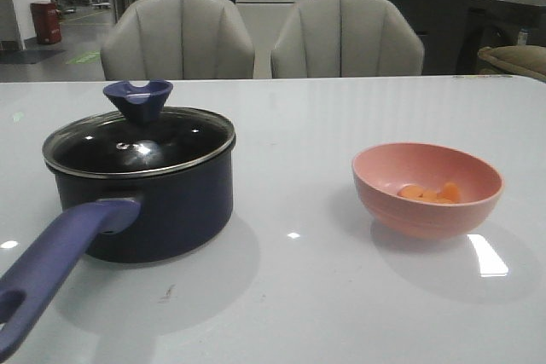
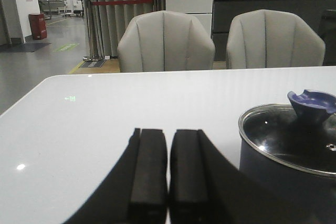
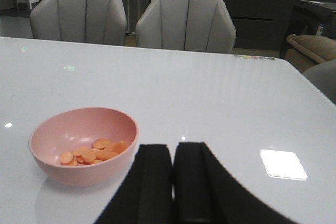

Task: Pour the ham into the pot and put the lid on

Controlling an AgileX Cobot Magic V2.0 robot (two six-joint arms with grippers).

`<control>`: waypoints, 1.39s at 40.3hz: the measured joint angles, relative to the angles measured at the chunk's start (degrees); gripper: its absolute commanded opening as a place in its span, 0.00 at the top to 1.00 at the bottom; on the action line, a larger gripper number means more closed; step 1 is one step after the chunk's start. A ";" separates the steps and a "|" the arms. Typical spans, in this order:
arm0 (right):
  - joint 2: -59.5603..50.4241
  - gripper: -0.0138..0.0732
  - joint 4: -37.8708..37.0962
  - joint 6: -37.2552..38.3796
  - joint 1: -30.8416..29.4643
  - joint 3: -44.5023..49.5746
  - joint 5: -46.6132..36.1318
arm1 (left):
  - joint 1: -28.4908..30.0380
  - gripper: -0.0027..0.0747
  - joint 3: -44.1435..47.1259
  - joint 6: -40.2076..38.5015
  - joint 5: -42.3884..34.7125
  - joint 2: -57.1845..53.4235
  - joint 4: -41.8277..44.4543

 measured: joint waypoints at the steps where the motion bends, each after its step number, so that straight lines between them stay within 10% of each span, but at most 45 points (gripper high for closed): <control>1: 0.00 0.66 0.00 0.00 0.00 0.00 0.00 | 0.00 0.82 0.00 0.00 0.00 0.00 0.00; 37: 0.00 0.66 0.00 0.00 0.00 0.00 0.00 | 0.00 0.82 0.00 0.00 -0.10 0.00 9.61; 50: 0.00 0.66 0.00 0.00 0.00 0.00 0.00 | 0.00 0.82 -0.37 0.00 -10.46 0.00 -2.47; 56: 0.00 0.66 0.00 0.00 0.00 0.00 0.00 | 0.00 0.82 -7.75 0.00 -3.79 0.33 -4.16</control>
